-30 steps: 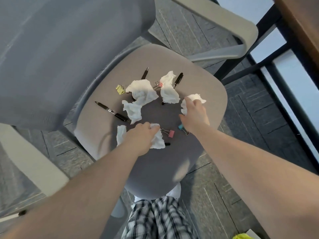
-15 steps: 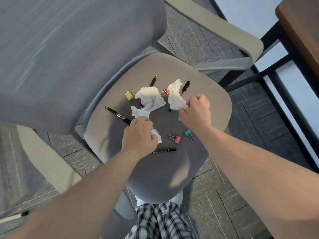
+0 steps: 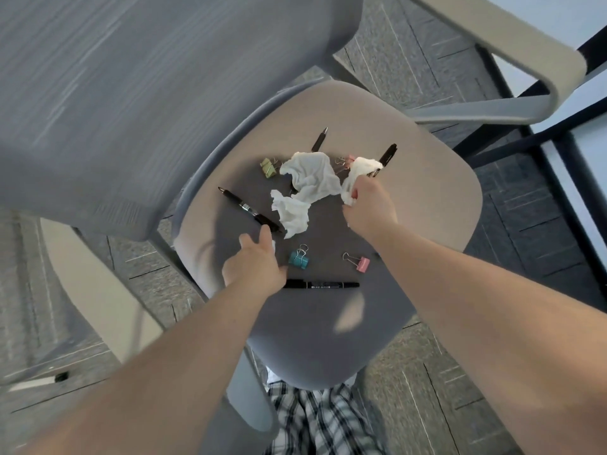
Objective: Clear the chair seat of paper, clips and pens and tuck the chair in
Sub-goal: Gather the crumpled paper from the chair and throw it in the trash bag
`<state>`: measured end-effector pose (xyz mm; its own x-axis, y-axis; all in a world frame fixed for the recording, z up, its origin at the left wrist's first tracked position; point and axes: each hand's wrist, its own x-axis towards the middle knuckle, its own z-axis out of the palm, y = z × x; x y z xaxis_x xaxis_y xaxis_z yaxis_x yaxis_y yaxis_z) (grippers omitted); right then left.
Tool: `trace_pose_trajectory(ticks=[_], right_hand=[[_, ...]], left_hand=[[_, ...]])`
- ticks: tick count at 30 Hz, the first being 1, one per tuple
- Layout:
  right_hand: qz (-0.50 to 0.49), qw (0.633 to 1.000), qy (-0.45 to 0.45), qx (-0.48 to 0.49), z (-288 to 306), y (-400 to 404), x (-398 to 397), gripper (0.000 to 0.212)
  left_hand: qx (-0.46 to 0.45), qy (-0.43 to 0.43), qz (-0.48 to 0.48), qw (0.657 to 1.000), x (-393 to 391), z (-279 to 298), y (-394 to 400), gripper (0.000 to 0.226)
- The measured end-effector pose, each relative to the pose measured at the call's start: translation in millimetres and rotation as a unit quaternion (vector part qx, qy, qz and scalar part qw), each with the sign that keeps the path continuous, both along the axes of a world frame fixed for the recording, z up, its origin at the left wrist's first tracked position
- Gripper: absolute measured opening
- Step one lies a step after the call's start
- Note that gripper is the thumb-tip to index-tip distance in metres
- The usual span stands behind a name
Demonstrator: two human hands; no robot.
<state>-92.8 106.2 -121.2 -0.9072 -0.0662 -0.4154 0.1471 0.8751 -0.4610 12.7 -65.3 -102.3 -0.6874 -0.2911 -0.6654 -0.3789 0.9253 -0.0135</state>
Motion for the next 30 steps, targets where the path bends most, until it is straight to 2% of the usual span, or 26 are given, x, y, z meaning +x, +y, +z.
trace_pose_trajectory(ticks=[2, 6, 8, 10, 15, 17, 20, 22, 26, 30], right_hand=[[0.012, 1.0, 0.009, -0.006, -3.5, -2.7, 0.0, 0.016], [-0.006, 0.998, 0.056, -0.041, 5.8, -6.6, -3.5, 0.039], [-0.012, 0.993, 0.091, -0.074, 15.2, -10.6, -7.9, 0.04], [0.002, 0.993, 0.09, -0.078, 22.5, -15.7, -14.9, 0.044], [0.103, 0.994, 0.008, -0.043, 19.7, -33.1, -28.4, 0.064], [0.12, 0.993, -0.008, -0.012, 12.7, -37.0, -24.1, 0.059], [0.127, 0.991, -0.013, 0.043, 0.6, -39.4, -12.6, 0.045], [0.13, 0.988, -0.031, 0.079, -6.6, -40.6, -6.3, 0.043], [0.125, 0.985, -0.049, 0.107, -10.4, -41.4, 1.2, 0.039], [0.118, 0.989, -0.028, 0.082, -1.4, -35.4, 10.8, 0.031]], left_hand=[[0.005, 0.013, 0.022, 1.0, -2.5, -4.0, 0.4, 0.062], [0.033, 0.059, 0.07, 0.995, -11.5, 0.0, -2.5, 0.051], [0.038, 0.097, 0.083, 0.991, -16.9, 5.8, -6.1, 0.054], [0.05, 0.133, 0.084, 0.986, -24.7, 10.8, -7.5, 0.059], [0.128, 0.126, 0.046, 0.983, -47.8, 12.9, 0.0, 0.083], [0.128, 0.111, 0.022, 0.985, -53.6, 9.4, 5.0, 0.078], [0.101, 0.103, 0.0, 0.99, -56.7, 0.7, 10.7, 0.037], [0.098, 0.128, 0.003, 0.987, -55.8, -4.2, 13.1, 0.023], [0.105, 0.145, -0.014, 0.984, -54.2, -5.7, 14.4, 0.023], [0.104, 0.15, -0.04, 0.982, -50.0, -1.3, 10.5, 0.018]])
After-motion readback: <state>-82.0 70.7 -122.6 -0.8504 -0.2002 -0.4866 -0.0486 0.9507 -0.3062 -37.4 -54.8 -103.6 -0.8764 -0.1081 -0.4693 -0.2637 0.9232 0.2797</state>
